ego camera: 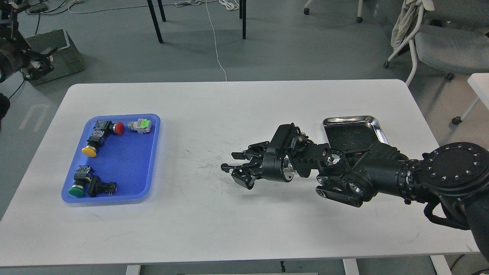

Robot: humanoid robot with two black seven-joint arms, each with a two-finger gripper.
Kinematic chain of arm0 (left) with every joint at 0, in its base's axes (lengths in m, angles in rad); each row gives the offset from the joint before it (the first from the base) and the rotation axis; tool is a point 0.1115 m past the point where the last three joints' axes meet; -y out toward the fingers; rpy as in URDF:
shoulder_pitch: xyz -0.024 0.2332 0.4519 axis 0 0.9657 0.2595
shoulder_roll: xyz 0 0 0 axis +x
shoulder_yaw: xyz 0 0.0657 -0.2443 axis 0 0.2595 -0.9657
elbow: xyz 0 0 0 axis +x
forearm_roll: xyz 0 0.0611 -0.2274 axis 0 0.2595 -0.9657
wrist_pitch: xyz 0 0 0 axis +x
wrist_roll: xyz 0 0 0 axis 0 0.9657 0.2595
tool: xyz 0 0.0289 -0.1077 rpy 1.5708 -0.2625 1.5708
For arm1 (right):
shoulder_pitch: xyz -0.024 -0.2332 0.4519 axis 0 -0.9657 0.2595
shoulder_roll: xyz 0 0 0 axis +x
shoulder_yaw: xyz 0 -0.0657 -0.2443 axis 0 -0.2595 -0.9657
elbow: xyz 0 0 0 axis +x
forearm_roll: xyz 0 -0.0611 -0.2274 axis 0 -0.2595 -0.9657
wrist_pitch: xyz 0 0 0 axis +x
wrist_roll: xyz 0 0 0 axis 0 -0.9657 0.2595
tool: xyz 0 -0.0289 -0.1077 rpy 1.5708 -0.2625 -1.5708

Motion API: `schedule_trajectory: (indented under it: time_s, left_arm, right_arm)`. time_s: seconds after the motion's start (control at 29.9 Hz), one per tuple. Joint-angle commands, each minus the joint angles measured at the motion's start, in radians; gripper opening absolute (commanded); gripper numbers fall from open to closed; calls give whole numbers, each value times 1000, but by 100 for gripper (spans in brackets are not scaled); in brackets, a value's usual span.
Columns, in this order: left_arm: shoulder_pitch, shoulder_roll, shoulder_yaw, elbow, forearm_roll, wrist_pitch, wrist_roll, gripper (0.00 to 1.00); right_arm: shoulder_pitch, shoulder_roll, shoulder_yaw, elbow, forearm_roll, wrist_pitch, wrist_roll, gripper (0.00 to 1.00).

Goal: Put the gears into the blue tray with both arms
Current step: 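Open the right gripper to set the gear on the table, then retract the right arm back beside the metal tray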

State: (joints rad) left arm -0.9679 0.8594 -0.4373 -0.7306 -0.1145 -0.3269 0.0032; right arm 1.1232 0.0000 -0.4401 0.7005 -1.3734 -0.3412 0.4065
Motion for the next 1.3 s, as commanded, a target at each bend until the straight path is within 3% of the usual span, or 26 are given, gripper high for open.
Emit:
schedule_trajectory:
  time_s: [0.0, 0.1, 0.17, 0.2, 0.3, 0.37, 0.5, 0.64, 0.74, 0.8, 1.0, 1.1, 1.27]
  left_arm:
    - [1, 9, 9, -30, 7, -15, 3, 99]
    - [-5, 32, 44, -43, 15, -63, 20, 99]
    - [-11, 44, 48, -46, 19, -121, 73, 99]
    - [-17, 49, 45, -50, 22, -162, 130, 99]
    - [-26, 52, 32, -55, 21, -162, 315, 99]
    - [-41, 46, 40, -56, 24, -162, 380, 99]
    - [-41, 39, 46, -93, 56, -162, 348, 99]
    - [-38, 56, 51, -231, 191, -156, 330, 99]
    - [-32, 53, 81, -311, 317, -121, 267, 99]
    - [-34, 59, 120, -375, 363, -92, 248, 99]
    - [-43, 85, 192, -501, 420, -92, 256, 99]
    - [-49, 75, 196, -501, 414, -64, 219, 99]
    - [-54, 76, 213, -550, 467, 14, 94, 99]
  right_arm:
    - [7, 0, 89, -33, 101, 17, -3, 61]
    - [35, 0, 148, -50, 250, 27, -3, 65]
    - [61, 0, 178, -68, 347, 27, -3, 68]
    - [70, 0, 187, -69, 394, 27, -3, 69]
    - [90, 0, 218, -64, 515, 34, -3, 69]
    - [90, 0, 266, -64, 597, 47, -3, 72]
    - [90, -77, 366, -58, 735, 76, -3, 81]
    - [89, -172, 423, -70, 859, 137, -5, 85]
    - [83, -231, 442, -72, 924, 160, -5, 86]
    - [79, -268, 457, -70, 962, 163, -6, 86]
    - [58, -351, 471, -72, 1194, 166, -18, 90]
    - [24, -368, 471, -67, 1254, 165, -18, 91]
    - [-20, -426, 543, -55, 1284, 172, -18, 93]
